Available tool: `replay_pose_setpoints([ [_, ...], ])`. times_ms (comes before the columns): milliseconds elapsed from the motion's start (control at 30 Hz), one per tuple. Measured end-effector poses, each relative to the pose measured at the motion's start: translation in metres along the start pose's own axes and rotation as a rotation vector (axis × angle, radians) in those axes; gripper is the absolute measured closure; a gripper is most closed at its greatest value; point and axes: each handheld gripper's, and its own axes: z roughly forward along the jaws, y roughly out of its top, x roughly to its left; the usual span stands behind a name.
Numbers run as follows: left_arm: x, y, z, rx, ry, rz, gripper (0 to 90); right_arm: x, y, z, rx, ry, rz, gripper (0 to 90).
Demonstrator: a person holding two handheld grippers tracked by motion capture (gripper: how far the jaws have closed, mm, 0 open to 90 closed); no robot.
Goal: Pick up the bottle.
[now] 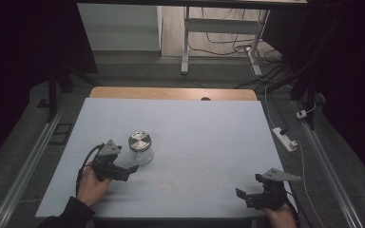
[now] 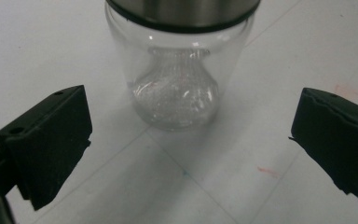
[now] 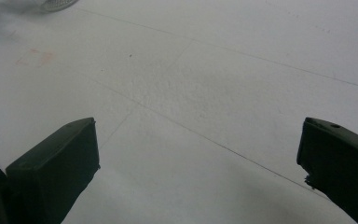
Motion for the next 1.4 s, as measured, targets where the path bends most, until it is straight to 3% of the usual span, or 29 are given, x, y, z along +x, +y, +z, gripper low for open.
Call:
replay_pose_setpoints([
  [567, 0.01, 0.024, 0.039, 0.018, 0.0, 0.03, 0.0, 0.0, 0.0, 0.001, 0.005, 0.004, -0.001, 0.0],
  [700, 0.01, 0.028, 0.046, 0.021, 0.02, 0.032, 0.0, 0.0, 0.0, 0.001, 0.006, 0.004, -0.001, 0.0],
  [833, 0.012, 0.029, 0.047, 0.033, 0.012, 0.029, 0.1, 0.0, 0.0, 0.001, 0.006, 0.005, -0.002, 0.0],
  [1033, 0.009, 0.03, 0.044, 0.027, -0.013, 0.065, 14.8, 0.0, 0.0, 0.001, 0.008, 0.006, -0.003, 0.0],
  [1267, 0.011, 0.029, 0.045, 0.01, -0.027, 0.063, 15.4, 0.0, 0.0, 0.001, 0.011, 0.005, -0.004, 0.0],
  [1400, 0.01, 0.031, 0.044, 0.026, -0.022, 0.047, 15.6, 0.0, 0.0, 0.001, 0.011, 0.005, -0.004, 0.0],
])
